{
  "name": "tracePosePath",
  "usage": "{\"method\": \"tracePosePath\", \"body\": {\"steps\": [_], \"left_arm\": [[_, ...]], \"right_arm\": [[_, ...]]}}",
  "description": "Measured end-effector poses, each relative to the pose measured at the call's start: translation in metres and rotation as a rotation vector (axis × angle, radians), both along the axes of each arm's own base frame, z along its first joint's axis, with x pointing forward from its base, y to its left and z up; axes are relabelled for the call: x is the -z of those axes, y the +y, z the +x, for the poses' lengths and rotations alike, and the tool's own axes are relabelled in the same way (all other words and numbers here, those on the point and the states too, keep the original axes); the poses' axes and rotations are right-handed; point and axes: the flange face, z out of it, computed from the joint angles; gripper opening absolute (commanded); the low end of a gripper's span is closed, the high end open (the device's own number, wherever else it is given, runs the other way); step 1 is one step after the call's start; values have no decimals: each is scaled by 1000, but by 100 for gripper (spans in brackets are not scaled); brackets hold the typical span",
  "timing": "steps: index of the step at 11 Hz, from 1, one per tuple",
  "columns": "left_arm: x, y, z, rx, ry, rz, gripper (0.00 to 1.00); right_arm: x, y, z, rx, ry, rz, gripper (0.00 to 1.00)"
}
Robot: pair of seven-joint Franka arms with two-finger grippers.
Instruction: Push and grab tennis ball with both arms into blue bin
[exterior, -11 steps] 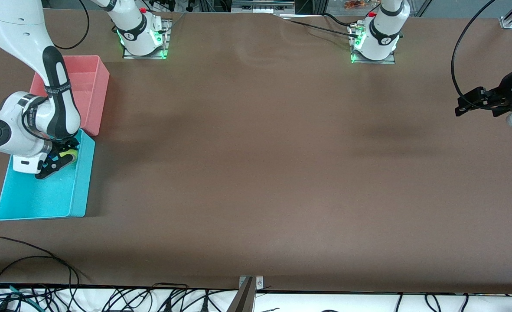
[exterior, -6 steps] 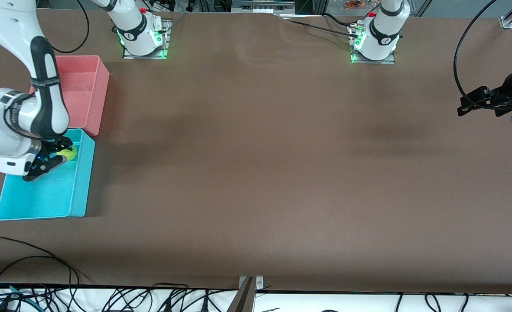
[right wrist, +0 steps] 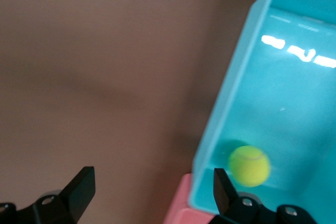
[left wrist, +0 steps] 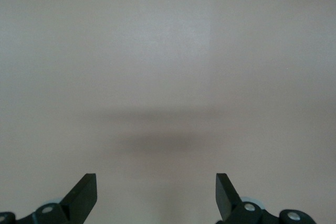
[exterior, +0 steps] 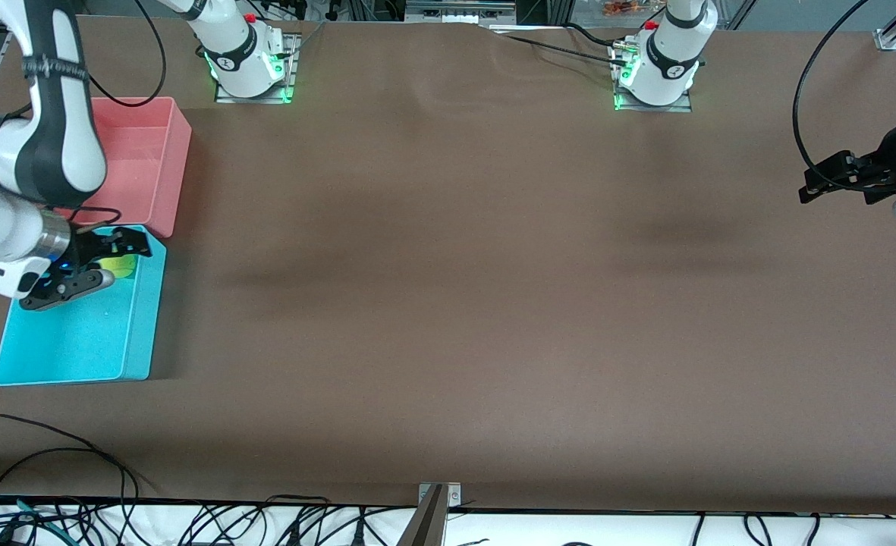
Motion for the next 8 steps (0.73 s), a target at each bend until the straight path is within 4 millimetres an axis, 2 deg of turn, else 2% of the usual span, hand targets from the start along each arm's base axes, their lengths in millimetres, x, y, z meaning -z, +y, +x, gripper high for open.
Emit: {"method": "tracePosePath", "body": {"steps": [2,4,6,8], "left_arm": [[0,0,0,0,0,0,100],[0,0,1,1,-3,0,100],[-1,0,1,1,-5,0,100],[-1,0,1,1,-6,0,100]], "right_arm": [[-39,54,-14,86,18,-32,100],[-97,92,-39,109,-16,-91,100],[-165,101,-65,137,-80,-93,100],[-214,85,-83,223,-63,-106,100]]}}
